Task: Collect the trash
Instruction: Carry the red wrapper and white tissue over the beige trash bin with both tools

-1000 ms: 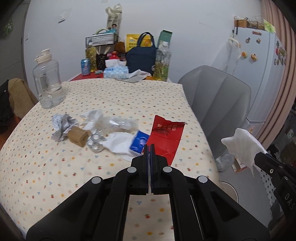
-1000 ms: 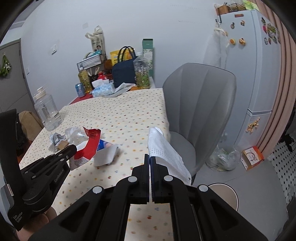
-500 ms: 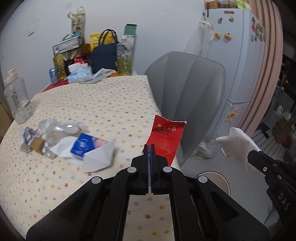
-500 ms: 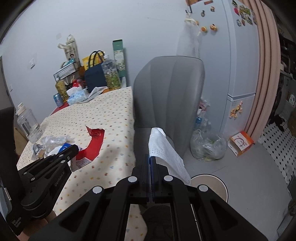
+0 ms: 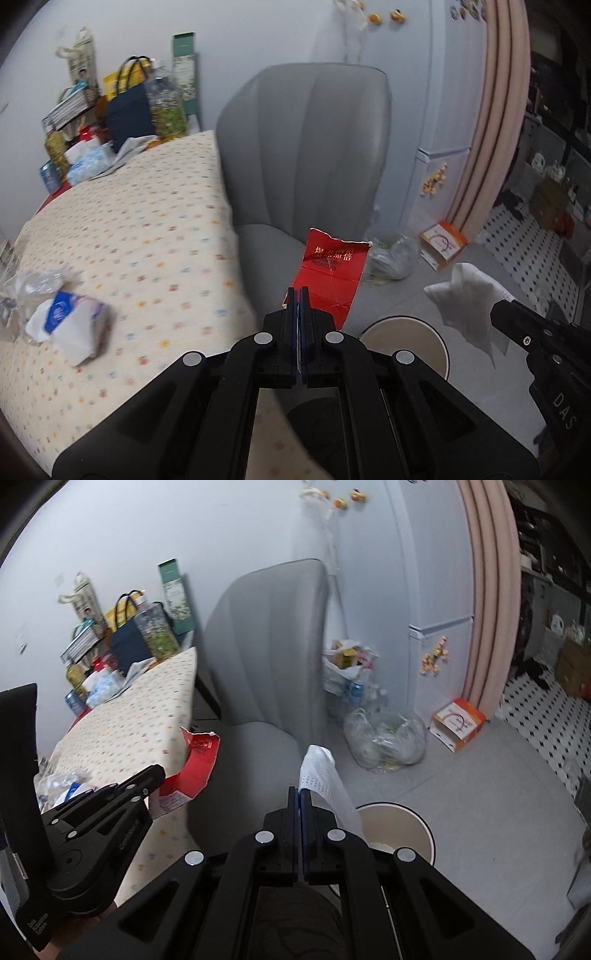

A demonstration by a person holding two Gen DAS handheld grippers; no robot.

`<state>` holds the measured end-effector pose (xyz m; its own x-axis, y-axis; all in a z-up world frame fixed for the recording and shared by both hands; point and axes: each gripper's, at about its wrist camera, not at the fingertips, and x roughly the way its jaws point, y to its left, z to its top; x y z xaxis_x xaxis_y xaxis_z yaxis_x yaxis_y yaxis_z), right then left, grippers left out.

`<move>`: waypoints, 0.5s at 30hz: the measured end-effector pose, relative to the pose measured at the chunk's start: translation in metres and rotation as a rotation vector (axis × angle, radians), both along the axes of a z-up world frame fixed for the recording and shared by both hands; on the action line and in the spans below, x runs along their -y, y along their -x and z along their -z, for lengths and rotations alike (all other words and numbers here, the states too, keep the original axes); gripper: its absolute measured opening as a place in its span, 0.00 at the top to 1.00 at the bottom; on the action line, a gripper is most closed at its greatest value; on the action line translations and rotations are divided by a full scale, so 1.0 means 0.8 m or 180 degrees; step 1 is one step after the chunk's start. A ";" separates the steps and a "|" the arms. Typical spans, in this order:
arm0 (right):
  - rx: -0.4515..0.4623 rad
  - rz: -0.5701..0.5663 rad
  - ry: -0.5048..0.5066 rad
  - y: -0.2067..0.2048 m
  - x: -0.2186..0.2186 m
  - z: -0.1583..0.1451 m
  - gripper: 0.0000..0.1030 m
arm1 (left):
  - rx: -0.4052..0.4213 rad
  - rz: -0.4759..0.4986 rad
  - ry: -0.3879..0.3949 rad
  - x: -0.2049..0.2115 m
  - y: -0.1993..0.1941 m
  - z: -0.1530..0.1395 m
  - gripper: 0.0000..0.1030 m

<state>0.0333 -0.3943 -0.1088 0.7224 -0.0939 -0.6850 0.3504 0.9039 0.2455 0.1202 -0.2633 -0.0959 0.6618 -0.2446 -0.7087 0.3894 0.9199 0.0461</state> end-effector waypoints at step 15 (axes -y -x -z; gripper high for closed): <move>-0.0256 0.0307 -0.0371 -0.015 0.087 0.083 0.97 | -0.0193 0.0228 -0.0296 0.085 -0.018 0.046 0.98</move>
<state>0.0454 -0.4641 -0.1754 0.6563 -0.0767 -0.7506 0.4568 0.8321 0.3144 0.1348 -0.3312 -0.1327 0.6003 -0.2209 -0.7686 0.4585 0.8825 0.1045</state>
